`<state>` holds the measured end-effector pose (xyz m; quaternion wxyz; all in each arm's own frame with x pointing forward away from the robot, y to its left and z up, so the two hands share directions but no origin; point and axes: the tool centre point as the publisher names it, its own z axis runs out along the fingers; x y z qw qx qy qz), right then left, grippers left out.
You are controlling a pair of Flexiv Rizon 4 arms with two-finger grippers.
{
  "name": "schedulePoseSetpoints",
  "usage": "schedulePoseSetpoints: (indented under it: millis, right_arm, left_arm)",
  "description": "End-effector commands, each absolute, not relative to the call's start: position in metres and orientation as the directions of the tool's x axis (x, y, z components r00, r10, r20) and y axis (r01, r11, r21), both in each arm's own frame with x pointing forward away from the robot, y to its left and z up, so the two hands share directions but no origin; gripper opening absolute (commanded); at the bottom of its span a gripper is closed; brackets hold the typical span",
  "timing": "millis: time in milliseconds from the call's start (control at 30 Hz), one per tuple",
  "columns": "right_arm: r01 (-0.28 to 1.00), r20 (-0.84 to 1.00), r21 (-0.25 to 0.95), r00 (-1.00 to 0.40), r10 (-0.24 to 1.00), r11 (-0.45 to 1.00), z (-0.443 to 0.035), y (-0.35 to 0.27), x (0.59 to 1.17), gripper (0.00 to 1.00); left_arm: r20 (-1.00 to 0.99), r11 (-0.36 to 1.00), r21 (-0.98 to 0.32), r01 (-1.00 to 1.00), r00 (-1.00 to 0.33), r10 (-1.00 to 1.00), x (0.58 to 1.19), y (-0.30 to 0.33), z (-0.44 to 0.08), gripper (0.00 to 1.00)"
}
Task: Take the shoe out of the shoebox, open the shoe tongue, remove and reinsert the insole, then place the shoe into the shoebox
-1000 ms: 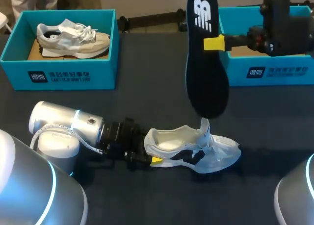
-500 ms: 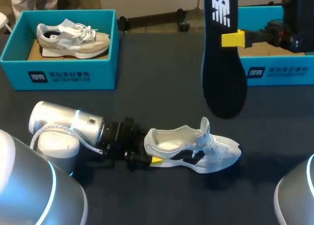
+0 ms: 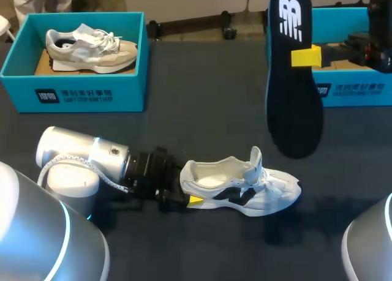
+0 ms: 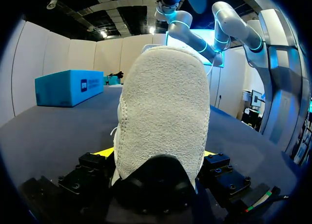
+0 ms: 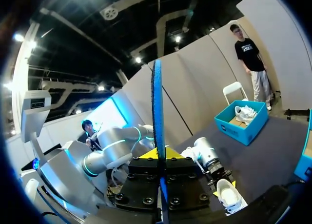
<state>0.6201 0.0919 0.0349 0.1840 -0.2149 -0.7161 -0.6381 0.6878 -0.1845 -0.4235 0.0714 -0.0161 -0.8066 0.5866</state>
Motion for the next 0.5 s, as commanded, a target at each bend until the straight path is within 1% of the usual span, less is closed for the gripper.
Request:
schedulePoseSetpoints:
  millis: [33,267,300,333,367,400,433,467,500]
  right_arm:
    - [0.543,0.538,0.835,-0.84,0.073,0.092,0.0327,0.0915,0.6197,0.0]
    - [0.543,0.538,0.835,-0.84,0.073,0.092,0.0327,0.0915,0.6197,0.0]
    - [0.543,0.538,0.835,-0.84,0.073,0.092,0.0327,0.0915,0.6197,0.0]
    - [0.543,0.538,0.835,-0.84,0.073,0.092,0.0327,0.0915,0.6197,0.0]
    - [0.543,0.538,0.835,-0.84,0.073,0.092,0.0327,0.0915,0.6197,0.0]
    - [0.543,0.538,0.835,-0.84,0.073,0.092,0.0327,0.0915,0.6197,0.0]
    - [0.543,0.538,0.835,-0.84,0.073,0.092,0.0327,0.0915,0.6197,0.0]
    - [0.543,0.538,0.835,-0.84,0.073,0.092,0.0327,0.0915,0.6197,0.0]
    - [0.543,0.538,0.835,-0.84,0.073,0.092,0.0327,0.0915,0.6197,0.0]
  left_arm:
    - [0.097,0.312,-0.948,-0.058,-0.989,0.11,0.6877,-0.185,-0.4246,0.0]
    - [0.094,0.314,-0.948,-0.055,-0.989,0.111,0.6879,-0.184,-0.4256,0.0]
    - [0.097,0.315,-0.947,-0.058,-0.989,0.11,0.688,-0.1832,-0.4262,0.08]
    - [0.099,0.316,-0.947,-0.058,-0.989,0.114,0.6876,-0.182,-0.4267,0.2]
    - [0.094,0.319,-0.946,-0.052,-0.989,0.117,0.6869,-0.1811,-0.4273,0.38]
    - [0.095,0.32,-0.946,-0.052,-0.988,0.118,0.6863,-0.1805,-0.4276,0.51]
    - [0.102,0.316,-0.947,-0.06,-0.988,0.119,0.6859,-0.1801,-0.4275,0.74]
    - [0.1,0.318,-0.946,-0.058,-0.988,0.118,0.6858,-0.1796,-0.427,0.94]
    - [0.099,0.319,-0.946,-0.057,-0.988,0.117,0.6857,-0.1793,-0.4266,1.0]
